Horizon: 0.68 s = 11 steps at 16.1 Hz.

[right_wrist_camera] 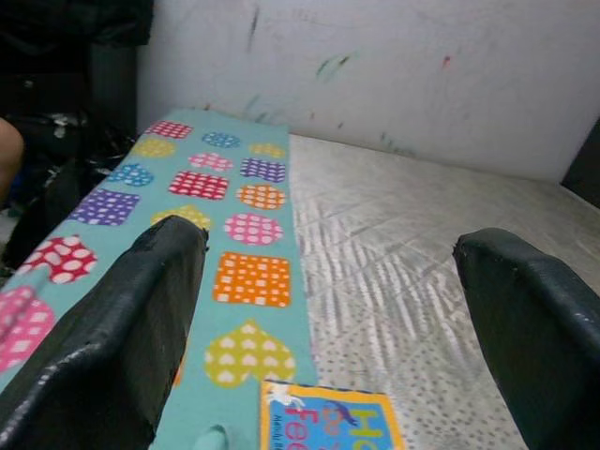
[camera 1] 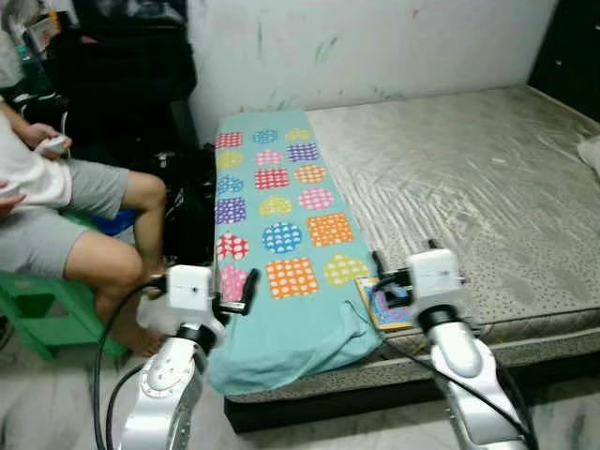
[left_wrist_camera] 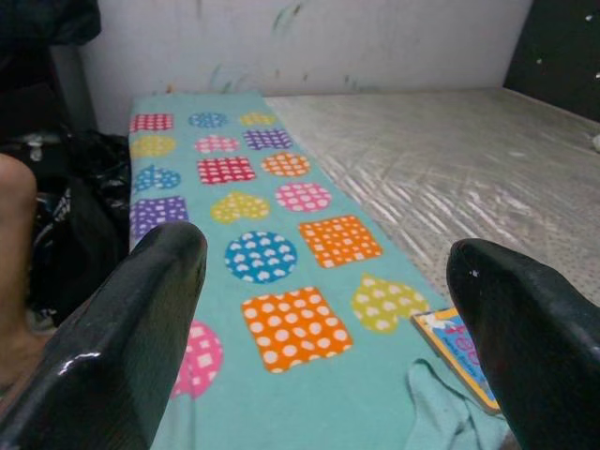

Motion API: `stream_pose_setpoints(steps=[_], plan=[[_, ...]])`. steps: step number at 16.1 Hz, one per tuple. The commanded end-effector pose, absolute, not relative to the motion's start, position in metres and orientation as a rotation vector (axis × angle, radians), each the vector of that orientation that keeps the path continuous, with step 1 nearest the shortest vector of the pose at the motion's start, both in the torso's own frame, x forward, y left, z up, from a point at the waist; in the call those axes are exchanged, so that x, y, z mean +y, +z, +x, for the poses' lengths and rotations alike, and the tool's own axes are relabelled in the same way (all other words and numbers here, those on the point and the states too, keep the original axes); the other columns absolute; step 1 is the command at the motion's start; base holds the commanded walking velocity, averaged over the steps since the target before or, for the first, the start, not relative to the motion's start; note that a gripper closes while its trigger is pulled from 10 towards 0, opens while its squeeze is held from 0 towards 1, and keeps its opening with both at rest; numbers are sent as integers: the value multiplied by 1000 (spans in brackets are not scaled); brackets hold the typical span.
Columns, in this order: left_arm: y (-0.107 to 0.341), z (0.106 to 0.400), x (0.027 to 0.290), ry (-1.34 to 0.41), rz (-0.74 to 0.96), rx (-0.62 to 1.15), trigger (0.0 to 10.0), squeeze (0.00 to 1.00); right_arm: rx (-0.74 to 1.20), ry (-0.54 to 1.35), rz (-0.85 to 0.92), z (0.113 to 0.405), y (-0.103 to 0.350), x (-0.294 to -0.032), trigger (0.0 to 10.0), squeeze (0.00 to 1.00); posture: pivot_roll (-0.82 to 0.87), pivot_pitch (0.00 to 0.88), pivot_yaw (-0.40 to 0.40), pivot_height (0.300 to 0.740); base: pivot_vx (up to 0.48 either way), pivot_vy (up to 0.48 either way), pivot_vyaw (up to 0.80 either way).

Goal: Clean up the room

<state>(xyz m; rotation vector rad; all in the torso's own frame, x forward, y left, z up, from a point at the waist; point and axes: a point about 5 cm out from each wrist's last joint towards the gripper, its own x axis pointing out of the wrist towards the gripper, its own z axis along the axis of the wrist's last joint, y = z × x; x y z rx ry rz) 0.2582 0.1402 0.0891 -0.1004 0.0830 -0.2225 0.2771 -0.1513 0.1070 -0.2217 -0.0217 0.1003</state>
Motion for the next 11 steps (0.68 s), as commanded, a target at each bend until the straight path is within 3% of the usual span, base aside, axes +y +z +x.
stream_pose_setpoints(steps=[1, 2, 5, 7, 11], plan=[[91, 259, 148, -201, -86, 79, 10000, 0, -36, 121, -205, 278, 110, -143, 10000, 0, -154, 1, 13, 740, 0, 0, 0], [91, 259, 148, -204, -86, 78, 10000, 0, -39, 130, -213, 277, 110, -142, 10000, 0, -153, 0, 12, 740, 0, 0, 0], [90, 259, 148, -205, -87, 78, 10000, 0, -43, 137, -219, 277, 110, -141, 10000, 0, -151, 0, 10, 740, 0, 0, 800], [92, 259, 147, -227, -84, 65, 10000, 0, -41, 121, -199, 279, 109, -142, 10000, 0, -150, 0, 12, 740, 0, 0, 0], [93, 258, 146, -241, -89, 59, 10000, 0, -43, 113, -196, 279, 110, -143, 10000, 0, -153, 0, 14, 740, 277, 0, 0]])
